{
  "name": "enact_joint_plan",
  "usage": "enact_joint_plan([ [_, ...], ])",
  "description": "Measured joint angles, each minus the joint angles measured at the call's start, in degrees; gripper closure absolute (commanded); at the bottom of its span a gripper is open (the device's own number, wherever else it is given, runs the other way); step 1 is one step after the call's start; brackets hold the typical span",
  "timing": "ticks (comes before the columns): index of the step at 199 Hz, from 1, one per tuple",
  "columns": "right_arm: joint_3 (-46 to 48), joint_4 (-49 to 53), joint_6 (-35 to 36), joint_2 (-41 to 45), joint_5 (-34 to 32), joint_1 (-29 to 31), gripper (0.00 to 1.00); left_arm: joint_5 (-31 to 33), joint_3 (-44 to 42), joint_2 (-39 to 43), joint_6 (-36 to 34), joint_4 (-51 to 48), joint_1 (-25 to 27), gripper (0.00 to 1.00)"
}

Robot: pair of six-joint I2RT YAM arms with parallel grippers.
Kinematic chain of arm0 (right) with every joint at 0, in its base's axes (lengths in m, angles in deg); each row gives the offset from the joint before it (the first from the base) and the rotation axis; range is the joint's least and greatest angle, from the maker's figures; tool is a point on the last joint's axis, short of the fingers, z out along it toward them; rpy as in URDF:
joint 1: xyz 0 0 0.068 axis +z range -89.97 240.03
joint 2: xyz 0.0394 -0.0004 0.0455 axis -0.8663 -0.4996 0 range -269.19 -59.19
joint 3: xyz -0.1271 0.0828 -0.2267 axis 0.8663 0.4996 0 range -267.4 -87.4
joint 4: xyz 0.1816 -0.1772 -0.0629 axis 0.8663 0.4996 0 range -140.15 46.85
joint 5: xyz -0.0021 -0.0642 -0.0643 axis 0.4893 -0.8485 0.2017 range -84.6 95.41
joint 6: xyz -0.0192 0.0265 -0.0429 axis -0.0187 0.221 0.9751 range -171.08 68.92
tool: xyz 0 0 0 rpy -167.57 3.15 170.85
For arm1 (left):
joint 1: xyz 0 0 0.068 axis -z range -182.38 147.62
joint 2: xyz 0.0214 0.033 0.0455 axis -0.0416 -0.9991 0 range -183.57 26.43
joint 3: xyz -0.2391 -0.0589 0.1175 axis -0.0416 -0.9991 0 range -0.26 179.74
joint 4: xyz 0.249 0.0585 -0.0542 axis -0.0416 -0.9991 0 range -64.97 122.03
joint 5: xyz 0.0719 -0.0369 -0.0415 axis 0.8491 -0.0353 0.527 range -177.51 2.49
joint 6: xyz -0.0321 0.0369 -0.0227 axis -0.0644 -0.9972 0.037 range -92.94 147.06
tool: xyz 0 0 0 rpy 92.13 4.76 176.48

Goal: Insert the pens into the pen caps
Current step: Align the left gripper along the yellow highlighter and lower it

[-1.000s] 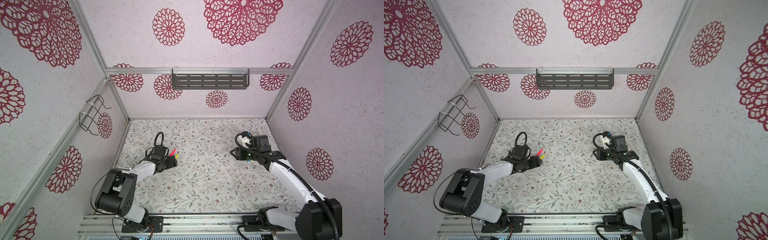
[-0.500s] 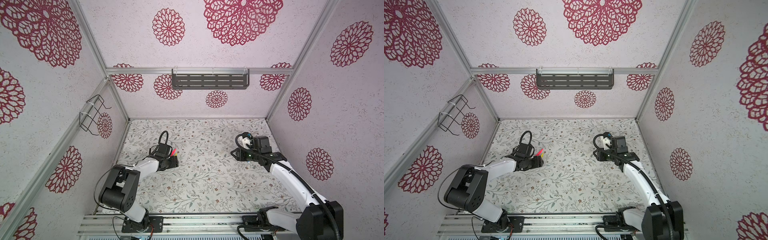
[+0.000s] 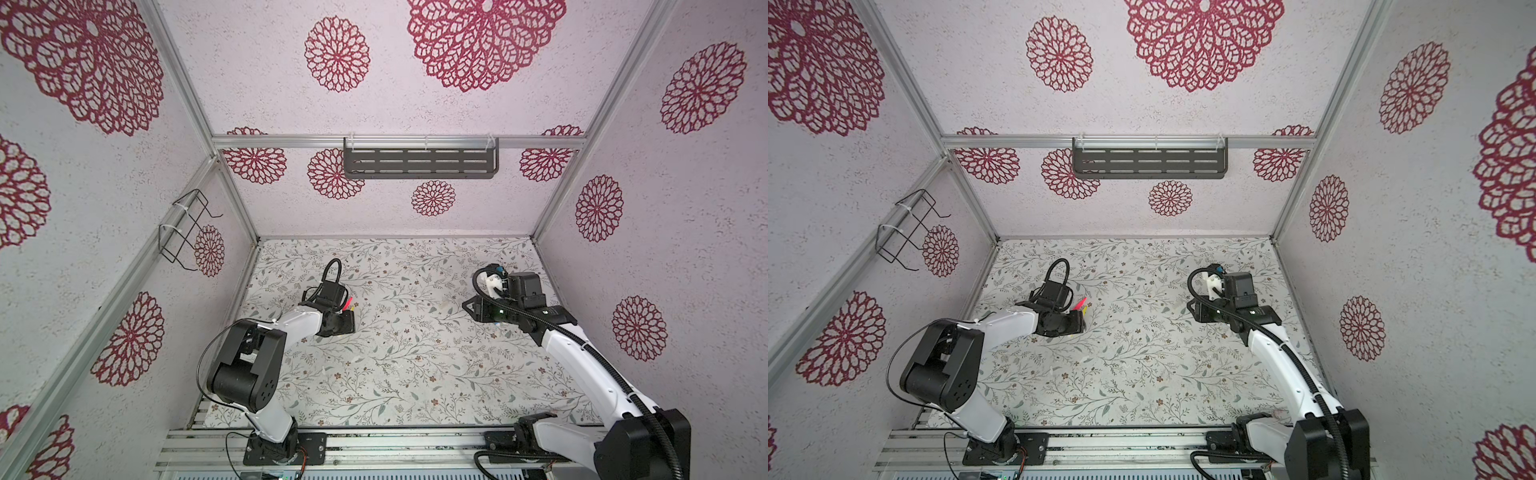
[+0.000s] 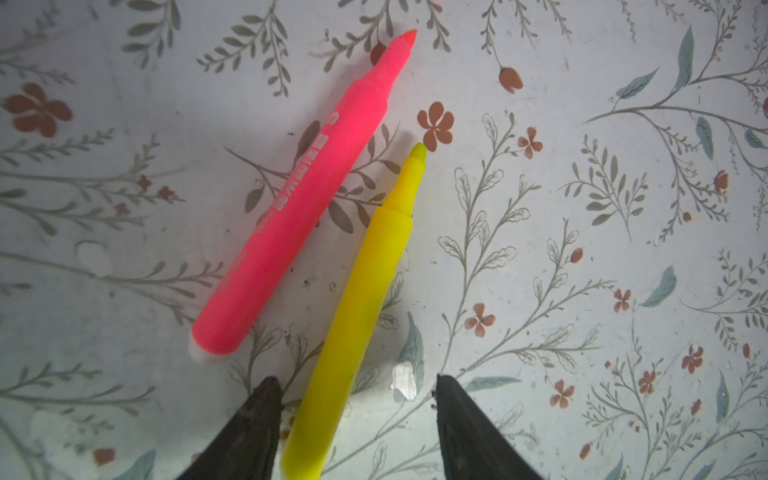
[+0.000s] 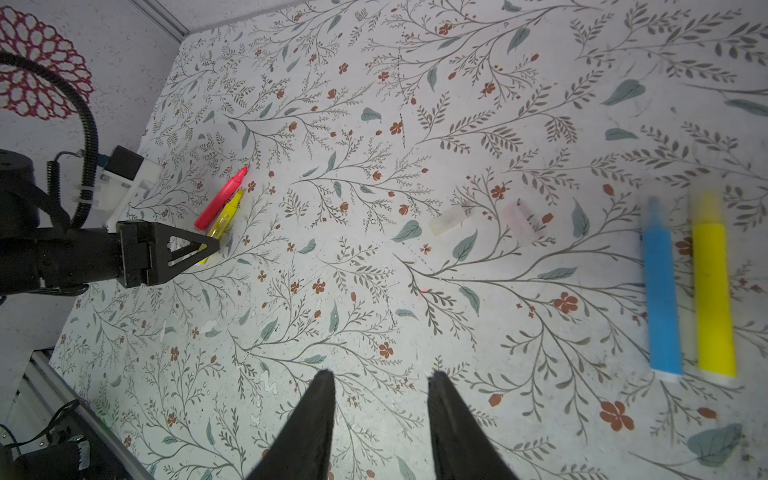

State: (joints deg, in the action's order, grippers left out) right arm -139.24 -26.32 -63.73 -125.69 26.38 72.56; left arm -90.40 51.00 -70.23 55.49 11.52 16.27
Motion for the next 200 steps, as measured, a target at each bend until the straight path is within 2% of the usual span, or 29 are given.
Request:
enact_joint_plan([
  [26,0.00,0.09,0.00,0.13,-0.22,0.00,0.59,0.57,1.31,-1.20,-0.90,-1.64,0.83,0.47],
  [55,0.00,0.13,0.00,0.87,-0.44,0.00,0.59,1.03,2.27,-2.10,-1.53,-2.43,1.73,0.60],
  [135,0.00,0.52,0.00,1.60,-1.46,0.00,0.59,2.56,4.46,-4.15,-3.63,-3.56,4.26,0.84],
  [181,0.00,0.74,-0.02,2.99,-1.75,0.00,0.59,2.54,4.55,-4.02,-4.13,-3.72,4.79,0.90],
  [200,0.00,0.72,-0.04,3.26,-1.53,0.00,0.59,2.03,2.82,-2.32,-4.28,-2.91,5.57,0.90],
])
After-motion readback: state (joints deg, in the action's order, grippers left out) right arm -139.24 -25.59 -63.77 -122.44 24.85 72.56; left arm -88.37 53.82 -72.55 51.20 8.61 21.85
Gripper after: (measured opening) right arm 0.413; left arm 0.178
